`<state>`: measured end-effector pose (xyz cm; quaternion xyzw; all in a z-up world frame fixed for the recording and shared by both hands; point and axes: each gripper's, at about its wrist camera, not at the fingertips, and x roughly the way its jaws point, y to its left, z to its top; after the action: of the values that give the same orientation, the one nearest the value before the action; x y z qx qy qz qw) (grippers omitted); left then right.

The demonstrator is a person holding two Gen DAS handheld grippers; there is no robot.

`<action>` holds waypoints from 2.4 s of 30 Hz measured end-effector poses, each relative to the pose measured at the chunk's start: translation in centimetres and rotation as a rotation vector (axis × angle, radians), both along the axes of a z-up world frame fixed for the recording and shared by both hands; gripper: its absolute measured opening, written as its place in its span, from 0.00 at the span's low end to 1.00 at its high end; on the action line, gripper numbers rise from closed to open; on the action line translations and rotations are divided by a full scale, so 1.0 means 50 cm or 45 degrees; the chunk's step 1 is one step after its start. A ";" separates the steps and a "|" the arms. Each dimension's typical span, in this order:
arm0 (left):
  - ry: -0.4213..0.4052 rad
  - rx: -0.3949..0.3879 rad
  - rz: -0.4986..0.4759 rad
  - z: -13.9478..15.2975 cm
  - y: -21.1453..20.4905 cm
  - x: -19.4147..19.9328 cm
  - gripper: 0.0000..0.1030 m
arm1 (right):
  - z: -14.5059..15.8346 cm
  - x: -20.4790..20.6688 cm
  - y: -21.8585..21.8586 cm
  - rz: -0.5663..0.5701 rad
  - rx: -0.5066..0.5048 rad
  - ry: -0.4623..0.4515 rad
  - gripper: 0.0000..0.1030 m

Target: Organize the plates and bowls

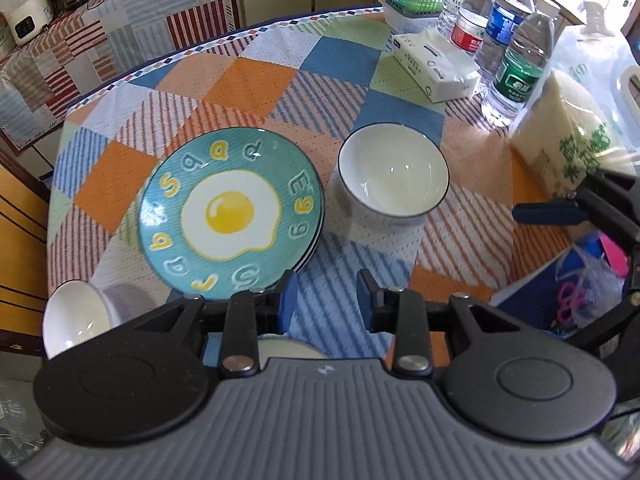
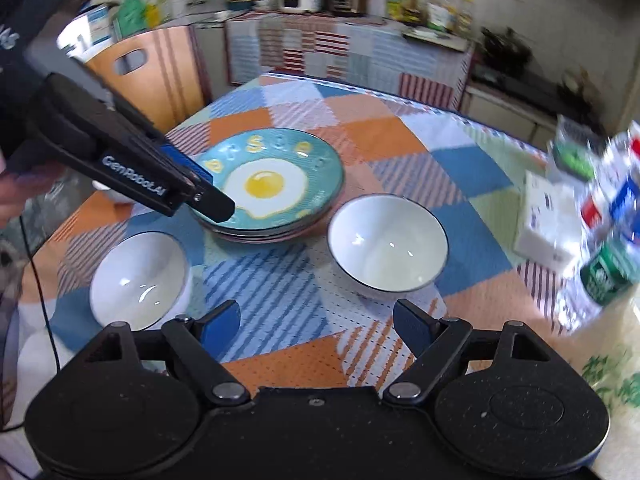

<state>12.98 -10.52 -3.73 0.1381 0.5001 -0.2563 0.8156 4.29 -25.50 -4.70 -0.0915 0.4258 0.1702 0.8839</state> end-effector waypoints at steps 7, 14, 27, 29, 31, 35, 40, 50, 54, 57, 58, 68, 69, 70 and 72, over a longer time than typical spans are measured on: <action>0.079 -0.034 0.000 0.016 0.081 -0.050 0.40 | 0.032 -0.039 0.060 0.138 0.053 0.026 0.84; 0.119 -0.030 -0.030 0.007 0.144 -0.099 0.53 | 0.019 -0.074 0.119 0.250 0.075 0.037 0.85; 0.064 0.038 -0.066 -0.051 0.214 -0.150 0.65 | -0.108 -0.059 0.190 0.354 0.094 0.146 0.87; 0.077 0.039 -0.055 -0.063 0.221 -0.146 0.65 | -0.126 -0.051 0.200 0.348 0.096 0.167 0.87; 0.085 0.048 -0.049 -0.080 0.226 -0.142 0.66 | -0.140 -0.046 0.209 0.335 0.097 0.161 0.87; 0.111 0.061 -0.021 -0.115 0.237 -0.128 0.70 | -0.163 -0.031 0.222 0.303 0.122 0.173 0.87; 0.148 0.047 0.013 -0.150 0.248 -0.109 0.72 | -0.189 -0.014 0.242 0.287 0.104 0.180 0.87; 0.210 -0.050 0.056 -0.199 0.255 -0.071 0.71 | -0.227 0.002 0.266 0.275 0.084 0.102 0.89; 0.224 -0.063 0.053 -0.212 0.249 -0.066 0.46 | -0.233 0.001 0.266 0.279 0.098 0.076 0.91; 0.232 -0.055 0.061 -0.223 0.244 -0.064 0.26 | -0.236 0.001 0.265 0.279 0.107 0.062 0.91; 0.230 -0.056 0.067 -0.224 0.244 -0.065 0.26 | -0.238 0.001 0.265 0.283 0.106 0.054 0.91; 0.188 0.003 0.087 -0.219 0.228 -0.081 0.24 | -0.238 -0.002 0.271 0.286 0.093 0.031 0.91; 0.178 0.009 0.079 -0.215 0.225 -0.084 0.24 | -0.237 -0.004 0.269 0.284 0.097 0.025 0.91; 0.167 0.011 0.069 -0.210 0.223 -0.088 0.24 | -0.235 -0.007 0.267 0.280 0.101 0.019 0.91; 0.160 0.017 0.055 -0.200 0.216 -0.092 0.24 | -0.230 -0.013 0.261 0.274 0.109 0.009 0.91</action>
<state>8.38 0.29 -13.71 0.1166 0.5548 -0.2435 0.7870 3.65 -12.45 -16.21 -0.0983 0.4089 0.2823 0.8622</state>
